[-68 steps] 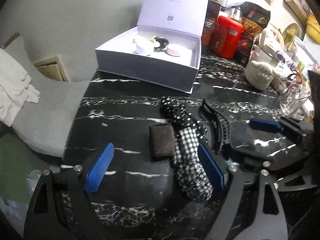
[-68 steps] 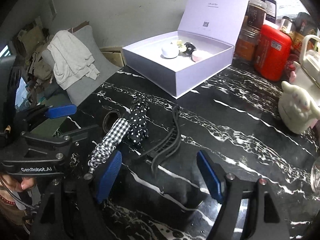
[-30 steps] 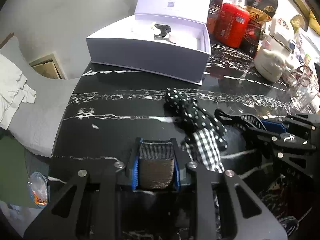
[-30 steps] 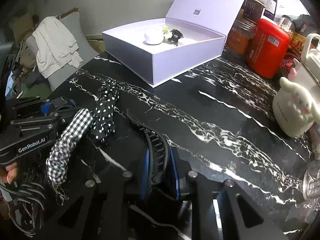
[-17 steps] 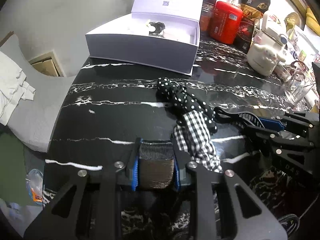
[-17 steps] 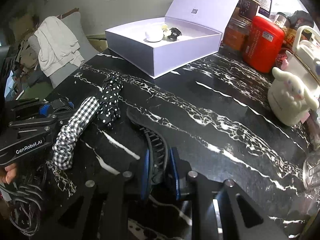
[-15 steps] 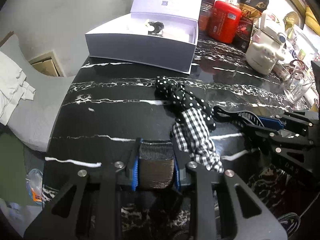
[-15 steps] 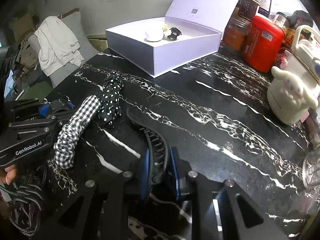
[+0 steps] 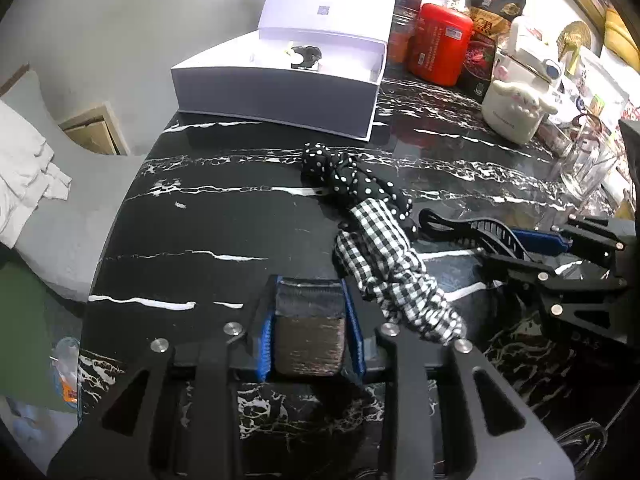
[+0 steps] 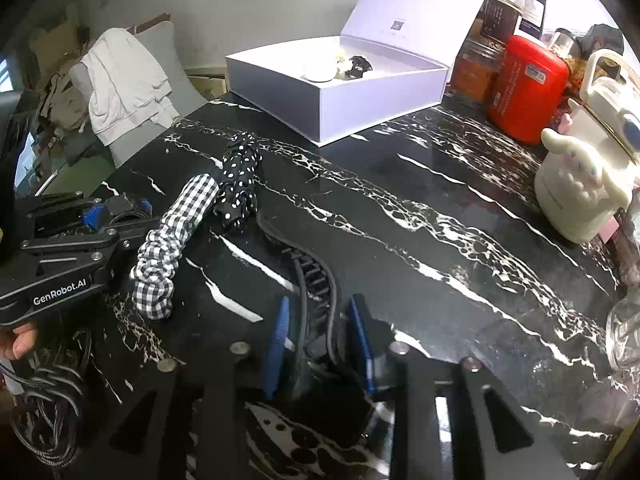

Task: Organize objects
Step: 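Lift the held hair band and banana clip up from the table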

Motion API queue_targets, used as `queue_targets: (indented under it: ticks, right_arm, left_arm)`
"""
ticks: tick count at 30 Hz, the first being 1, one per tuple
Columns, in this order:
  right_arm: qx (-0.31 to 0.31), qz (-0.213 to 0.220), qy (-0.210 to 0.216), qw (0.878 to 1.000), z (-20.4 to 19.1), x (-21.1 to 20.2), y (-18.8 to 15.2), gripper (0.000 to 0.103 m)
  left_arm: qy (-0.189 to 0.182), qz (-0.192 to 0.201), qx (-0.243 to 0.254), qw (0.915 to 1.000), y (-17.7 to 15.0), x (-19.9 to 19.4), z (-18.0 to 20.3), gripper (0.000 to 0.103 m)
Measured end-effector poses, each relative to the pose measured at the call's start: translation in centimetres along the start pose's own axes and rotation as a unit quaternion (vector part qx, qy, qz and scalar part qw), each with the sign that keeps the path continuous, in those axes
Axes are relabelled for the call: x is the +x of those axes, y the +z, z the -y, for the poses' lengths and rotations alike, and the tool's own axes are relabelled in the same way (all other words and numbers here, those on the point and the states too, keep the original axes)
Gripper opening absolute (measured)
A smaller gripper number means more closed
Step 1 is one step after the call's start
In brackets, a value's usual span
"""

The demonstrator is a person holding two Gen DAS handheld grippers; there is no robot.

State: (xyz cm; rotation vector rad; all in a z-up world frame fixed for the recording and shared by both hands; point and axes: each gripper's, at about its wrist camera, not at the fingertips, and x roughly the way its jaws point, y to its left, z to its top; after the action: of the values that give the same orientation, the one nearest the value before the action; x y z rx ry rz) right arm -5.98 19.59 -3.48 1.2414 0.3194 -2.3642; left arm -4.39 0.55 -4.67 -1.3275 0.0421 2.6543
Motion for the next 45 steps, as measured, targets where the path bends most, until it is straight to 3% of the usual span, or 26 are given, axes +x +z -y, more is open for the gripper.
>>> queue_targets:
  ticks: [7,11,14,21,37,45]
  right_arm:
    - [0.001,0.010,0.000,1.000,0.3,-0.2,-0.3,0.036]
    - [-0.002,0.014,0.003,1.000,0.3,-0.2,-0.2,0.023]
    - [0.003,0.014,0.008,1.000,0.5,-0.2,-0.2,0.023]
    - [0.014,0.015,0.013,1.000,0.9,-0.8,-0.3,0.019]
    - [0.009,0.048,0.011,0.999,0.3,-4.8,-0.1,0.019]
    - [-0.001,0.069,0.011,0.998,-0.6,-7.2,-0.8,0.019]
  left_arm:
    - [0.006,-0.003,0.014,0.9999,0.0,0.0,0.7,0.036]
    - [0.011,-0.003,0.015,0.9998,-0.2,0.0,1.0,0.036]
    - [0.015,-0.016,0.014,0.9997,-0.1,-0.1,1.4,0.025]
    - [-0.003,-0.028,0.009,0.9996,0.0,-0.3,1.6,0.024]
    - [-0.004,0.005,0.030,0.9995,1.0,-4.3,2.8,0.024]
    - [-0.023,0.010,0.029,0.9993,0.7,-5.8,3.2,0.024]
